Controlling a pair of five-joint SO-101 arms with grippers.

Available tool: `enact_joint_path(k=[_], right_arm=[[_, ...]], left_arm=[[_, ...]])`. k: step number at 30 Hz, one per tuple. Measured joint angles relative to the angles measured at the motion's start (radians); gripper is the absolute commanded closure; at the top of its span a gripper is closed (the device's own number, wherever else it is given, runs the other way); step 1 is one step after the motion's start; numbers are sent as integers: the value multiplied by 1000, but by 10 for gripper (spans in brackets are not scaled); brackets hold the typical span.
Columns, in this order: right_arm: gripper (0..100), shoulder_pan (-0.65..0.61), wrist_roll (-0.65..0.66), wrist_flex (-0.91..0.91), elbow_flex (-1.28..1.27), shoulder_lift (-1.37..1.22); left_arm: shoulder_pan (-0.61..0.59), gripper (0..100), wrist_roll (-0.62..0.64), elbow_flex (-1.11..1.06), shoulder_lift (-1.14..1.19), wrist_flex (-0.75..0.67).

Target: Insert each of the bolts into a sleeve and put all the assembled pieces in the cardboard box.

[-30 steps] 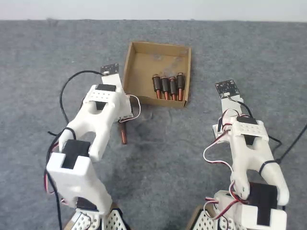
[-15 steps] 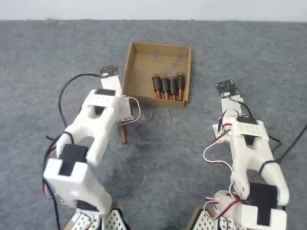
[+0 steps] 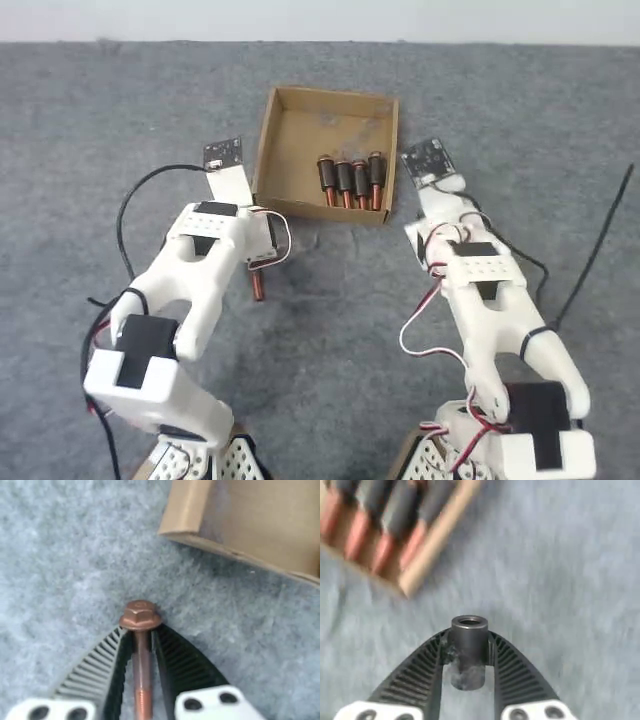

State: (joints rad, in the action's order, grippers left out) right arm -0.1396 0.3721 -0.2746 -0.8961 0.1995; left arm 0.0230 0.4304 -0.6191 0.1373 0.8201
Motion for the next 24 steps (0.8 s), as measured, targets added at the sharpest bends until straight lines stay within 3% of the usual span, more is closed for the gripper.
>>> enact_joint_path(k=[11, 20, 24], right_arm=[[992, -80, 0, 407, 0, -17], [992, -126, -2, 758, 0, -293], [992, -123, -129, 830, 61, -408]], left_arm=[[0, 990, 0, 0, -2, 0], [0, 990, 0, 0, -2, 0], [0, 990, 0, 0, -2, 0]])
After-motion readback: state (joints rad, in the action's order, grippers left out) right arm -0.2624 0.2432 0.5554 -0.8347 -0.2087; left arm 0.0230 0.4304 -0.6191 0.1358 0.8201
